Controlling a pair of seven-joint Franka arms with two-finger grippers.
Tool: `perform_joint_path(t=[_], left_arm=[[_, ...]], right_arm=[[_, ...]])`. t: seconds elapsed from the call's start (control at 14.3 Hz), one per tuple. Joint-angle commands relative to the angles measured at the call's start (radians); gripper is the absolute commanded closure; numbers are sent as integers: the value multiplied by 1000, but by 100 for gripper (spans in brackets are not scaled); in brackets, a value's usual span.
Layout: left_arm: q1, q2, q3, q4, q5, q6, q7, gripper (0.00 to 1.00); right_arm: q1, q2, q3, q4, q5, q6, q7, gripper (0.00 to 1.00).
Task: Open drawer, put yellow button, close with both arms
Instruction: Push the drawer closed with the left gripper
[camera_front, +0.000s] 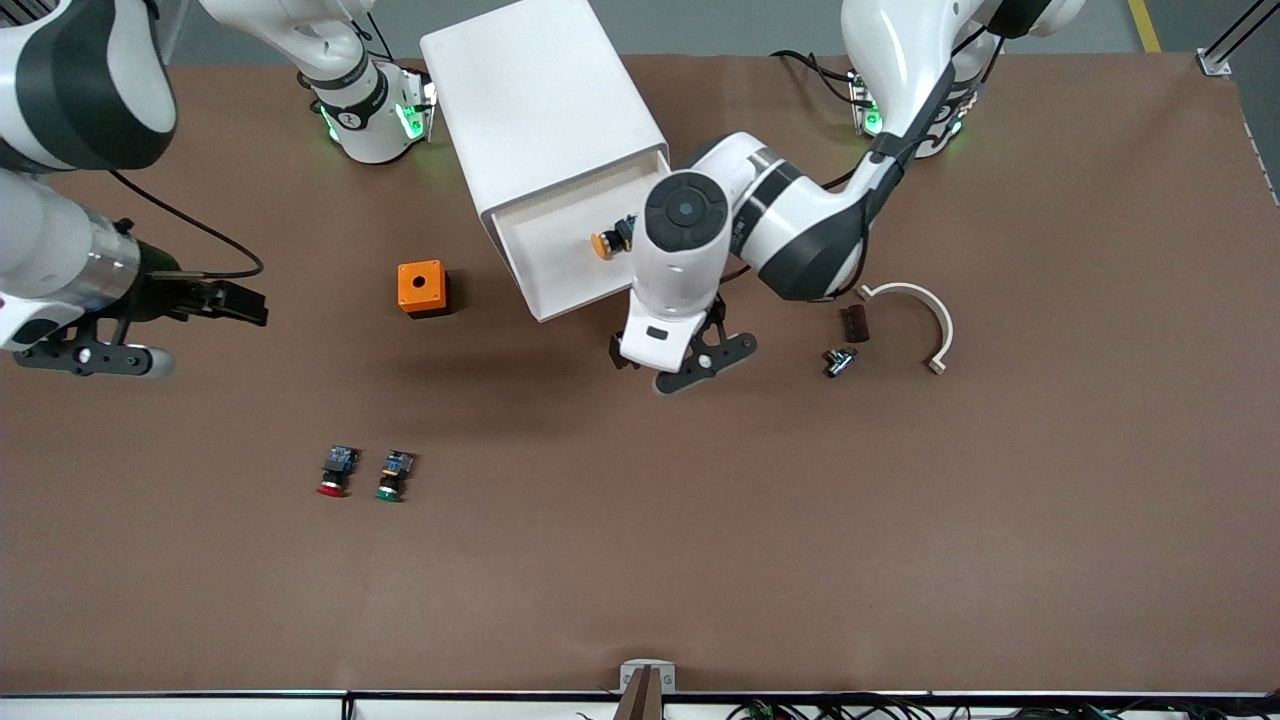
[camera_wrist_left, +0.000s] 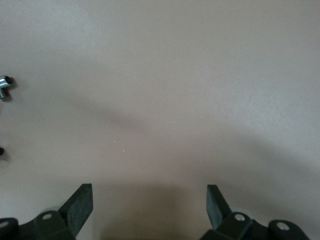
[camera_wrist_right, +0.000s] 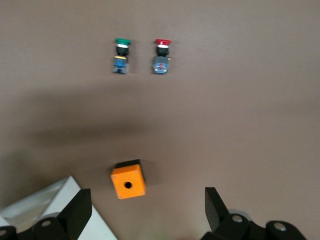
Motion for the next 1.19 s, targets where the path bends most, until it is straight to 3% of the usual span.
perform_joint_path(t=[0.0, 0.84, 1.12], left_arm=[[-43, -28, 9, -53, 35, 7, -31, 0], [-160, -23, -3, -85, 17, -34, -126, 0], [-168, -20, -16, -85, -98, -34, -165, 0]], right_arm=[[-45, -5, 24, 22, -21, -29, -34, 0], [-170, 4, 27, 67, -31, -52, -202, 0], [-173, 6, 24, 125, -29, -52, -199, 0]])
